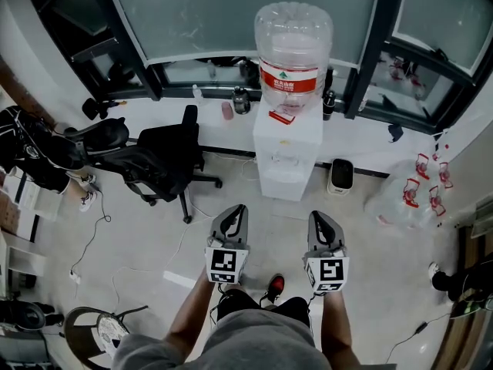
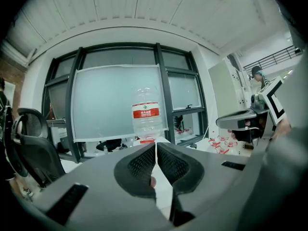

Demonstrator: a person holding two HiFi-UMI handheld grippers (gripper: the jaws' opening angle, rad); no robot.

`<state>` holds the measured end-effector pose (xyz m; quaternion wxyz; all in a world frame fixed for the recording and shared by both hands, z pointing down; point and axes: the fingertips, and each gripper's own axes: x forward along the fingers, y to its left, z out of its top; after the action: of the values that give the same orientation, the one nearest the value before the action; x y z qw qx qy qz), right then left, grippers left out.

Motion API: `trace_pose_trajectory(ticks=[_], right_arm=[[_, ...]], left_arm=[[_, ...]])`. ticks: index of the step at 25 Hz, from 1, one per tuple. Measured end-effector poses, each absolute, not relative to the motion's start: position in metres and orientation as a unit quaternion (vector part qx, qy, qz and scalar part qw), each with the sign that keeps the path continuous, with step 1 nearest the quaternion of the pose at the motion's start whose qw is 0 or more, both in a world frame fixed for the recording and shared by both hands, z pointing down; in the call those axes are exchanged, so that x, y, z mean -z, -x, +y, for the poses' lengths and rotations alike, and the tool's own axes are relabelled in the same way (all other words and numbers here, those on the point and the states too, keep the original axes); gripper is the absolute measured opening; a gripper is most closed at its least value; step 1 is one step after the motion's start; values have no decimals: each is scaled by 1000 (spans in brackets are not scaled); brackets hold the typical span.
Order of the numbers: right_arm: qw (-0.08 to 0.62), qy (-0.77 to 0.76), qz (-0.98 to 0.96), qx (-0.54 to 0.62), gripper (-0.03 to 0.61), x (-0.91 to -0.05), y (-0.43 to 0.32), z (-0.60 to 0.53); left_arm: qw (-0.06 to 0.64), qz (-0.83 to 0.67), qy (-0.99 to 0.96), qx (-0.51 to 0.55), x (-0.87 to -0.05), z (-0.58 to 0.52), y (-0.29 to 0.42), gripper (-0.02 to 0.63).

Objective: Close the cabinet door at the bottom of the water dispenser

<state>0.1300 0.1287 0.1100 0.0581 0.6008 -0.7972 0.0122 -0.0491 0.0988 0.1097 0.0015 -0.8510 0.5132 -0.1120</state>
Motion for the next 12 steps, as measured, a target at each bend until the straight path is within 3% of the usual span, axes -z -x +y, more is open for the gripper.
trace_pose_trajectory(ticks=[12], right_arm=[[64,-599,-798,-12,15,-116,-134,130]], left_arm=[[-1,513,851,109,-110,100,42,32]])
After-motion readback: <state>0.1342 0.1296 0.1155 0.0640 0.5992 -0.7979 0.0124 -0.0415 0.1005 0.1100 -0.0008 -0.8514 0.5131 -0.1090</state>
